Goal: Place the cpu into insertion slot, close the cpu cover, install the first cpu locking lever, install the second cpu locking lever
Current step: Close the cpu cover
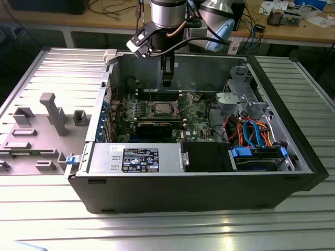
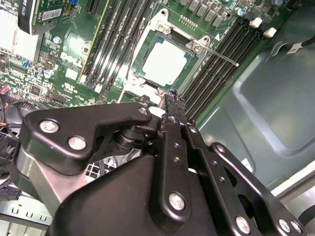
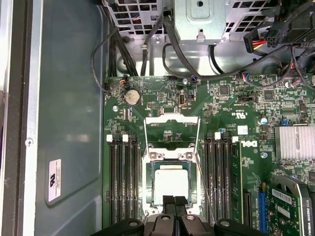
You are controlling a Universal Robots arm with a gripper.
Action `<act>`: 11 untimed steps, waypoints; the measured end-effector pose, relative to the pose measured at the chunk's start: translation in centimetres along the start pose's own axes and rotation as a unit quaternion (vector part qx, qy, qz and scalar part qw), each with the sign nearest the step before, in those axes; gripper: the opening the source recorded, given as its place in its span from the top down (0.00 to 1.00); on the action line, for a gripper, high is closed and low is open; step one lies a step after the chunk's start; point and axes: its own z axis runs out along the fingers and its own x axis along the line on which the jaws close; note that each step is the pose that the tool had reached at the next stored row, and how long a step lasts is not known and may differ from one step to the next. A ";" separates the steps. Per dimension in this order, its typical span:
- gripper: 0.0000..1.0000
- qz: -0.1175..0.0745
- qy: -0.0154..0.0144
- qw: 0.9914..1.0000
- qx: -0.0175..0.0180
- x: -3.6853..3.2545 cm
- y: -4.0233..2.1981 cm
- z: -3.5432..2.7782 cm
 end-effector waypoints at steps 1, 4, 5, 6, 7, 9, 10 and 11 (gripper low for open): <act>0.89 0.000 0.000 1.000 0.000 0.00 0.06 0.00; 0.89 0.000 0.000 1.000 0.000 0.00 0.20 0.01; 0.89 0.000 0.000 1.000 0.000 0.00 0.26 0.01; 0.89 0.000 0.000 1.000 0.000 0.00 0.30 0.02; 0.89 0.000 0.000 1.000 0.000 0.00 0.34 0.02; 0.89 0.000 0.000 1.000 0.000 0.00 0.41 0.02; 0.89 0.000 0.000 1.000 0.000 0.00 0.44 0.02; 0.89 0.000 0.000 1.000 0.000 0.00 0.46 0.02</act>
